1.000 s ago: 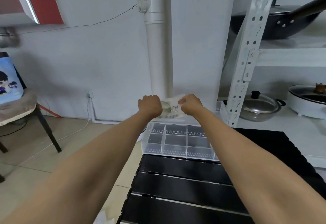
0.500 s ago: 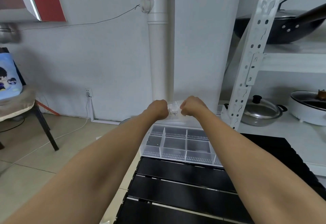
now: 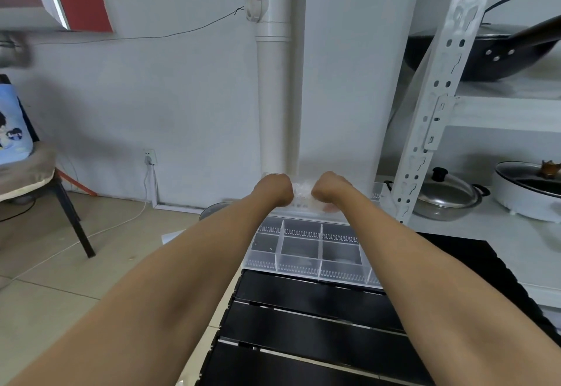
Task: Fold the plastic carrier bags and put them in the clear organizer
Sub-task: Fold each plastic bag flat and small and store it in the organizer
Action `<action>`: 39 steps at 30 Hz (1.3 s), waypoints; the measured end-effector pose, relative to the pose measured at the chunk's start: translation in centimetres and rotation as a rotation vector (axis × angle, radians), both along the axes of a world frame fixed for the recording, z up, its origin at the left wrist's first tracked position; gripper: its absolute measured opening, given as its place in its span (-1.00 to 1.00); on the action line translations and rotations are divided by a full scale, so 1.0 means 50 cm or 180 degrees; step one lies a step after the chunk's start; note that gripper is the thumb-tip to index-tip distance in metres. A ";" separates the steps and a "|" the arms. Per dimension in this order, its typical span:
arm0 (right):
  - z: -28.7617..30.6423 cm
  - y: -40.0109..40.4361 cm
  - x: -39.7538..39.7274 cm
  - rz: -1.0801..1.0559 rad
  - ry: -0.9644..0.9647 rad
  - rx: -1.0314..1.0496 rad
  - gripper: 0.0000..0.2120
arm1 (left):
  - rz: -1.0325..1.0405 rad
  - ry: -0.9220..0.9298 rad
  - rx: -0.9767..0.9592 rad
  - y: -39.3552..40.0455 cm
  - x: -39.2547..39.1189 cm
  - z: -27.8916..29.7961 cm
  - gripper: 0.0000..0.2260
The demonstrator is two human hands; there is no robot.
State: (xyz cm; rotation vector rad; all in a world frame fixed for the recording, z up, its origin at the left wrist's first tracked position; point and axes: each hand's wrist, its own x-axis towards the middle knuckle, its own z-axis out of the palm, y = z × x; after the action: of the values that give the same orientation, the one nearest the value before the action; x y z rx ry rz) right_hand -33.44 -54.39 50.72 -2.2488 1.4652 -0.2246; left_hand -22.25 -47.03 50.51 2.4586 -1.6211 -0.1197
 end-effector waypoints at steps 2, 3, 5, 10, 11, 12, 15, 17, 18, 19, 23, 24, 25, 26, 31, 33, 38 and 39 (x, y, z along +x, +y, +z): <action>-0.002 0.002 -0.003 -0.0100 0.0085 -0.0190 -0.86 | -0.0038 -0.0076 -0.0139 0.008 -0.003 0.000 -0.90; -0.003 0.003 -0.005 -0.0131 0.0125 -0.0255 -0.85 | -0.0046 -0.0097 -0.0234 0.011 -0.002 -0.001 -0.90; -0.004 0.004 -0.004 -0.0152 0.0165 -0.0275 -0.86 | -0.0027 -0.0086 -0.0496 0.017 0.002 -0.001 -0.89; 0.006 0.018 0.010 -0.0038 0.0135 -0.0195 -0.93 | 0.0208 0.0434 -0.1202 0.035 0.029 0.003 -0.73; 0.006 0.021 0.013 -0.0017 0.0138 -0.0194 -0.95 | 0.0229 0.0567 -0.1270 0.040 0.032 0.004 -0.67; 0.004 0.022 0.014 -0.0005 0.0135 -0.0190 -0.95 | 0.0239 0.0695 -0.1336 0.047 0.035 0.005 -0.63; -0.004 0.023 0.012 -0.0119 0.0104 -0.0221 -0.90 | 0.0240 0.0942 -0.1539 0.066 0.039 0.003 -0.60; -0.002 0.031 0.007 -0.0242 0.0176 -0.0466 -0.92 | 0.0228 0.0973 -0.1553 0.082 0.040 0.000 -0.62; -0.001 0.035 0.006 -0.0268 0.0240 -0.0675 -0.87 | 0.0230 0.0945 -0.1553 0.091 0.041 -0.001 -0.63; -0.001 0.038 0.008 -0.0244 0.0283 -0.0882 -0.82 | 0.0241 0.0912 -0.1562 0.100 0.042 -0.002 -0.63; -0.003 0.056 0.030 0.0193 0.0086 -0.0905 -0.79 | 0.0327 0.0886 -0.1562 0.140 0.053 -0.006 -0.58; -0.001 0.064 0.037 0.0332 0.0025 -0.0743 -0.78 | 0.0343 0.0884 -0.1551 0.150 0.056 -0.009 -0.57; 0.000 0.073 0.045 0.0478 0.0009 -0.0600 -0.75 | 0.0364 0.0890 -0.1546 0.160 0.059 -0.011 -0.57; 0.003 0.082 0.051 0.0611 0.0049 -0.0483 -0.71 | 0.0383 0.0889 -0.1551 0.171 0.062 -0.013 -0.57; 0.003 0.122 0.070 0.0820 0.0337 -0.0182 -0.46 | 0.0335 0.0772 -0.1421 0.221 0.083 -0.024 -0.55; 0.006 0.135 0.071 0.0741 0.0382 -0.0073 -0.43 | 0.0342 0.0828 -0.1362 0.239 0.090 -0.030 -0.55; 0.008 0.123 0.085 0.0712 0.0418 0.0069 -0.40 | 0.0325 0.0873 -0.1257 0.278 0.102 -0.038 -0.55; 0.007 0.119 0.089 0.0716 0.0409 0.0096 -0.42 | 0.0308 0.0871 -0.1244 0.285 0.104 -0.038 -0.55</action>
State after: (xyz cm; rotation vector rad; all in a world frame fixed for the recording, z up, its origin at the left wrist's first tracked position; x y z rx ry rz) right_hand -29.01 -48.44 51.06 -2.4176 1.2529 0.0125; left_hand -17.07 -32.80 48.61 2.1118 -1.2711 -0.1077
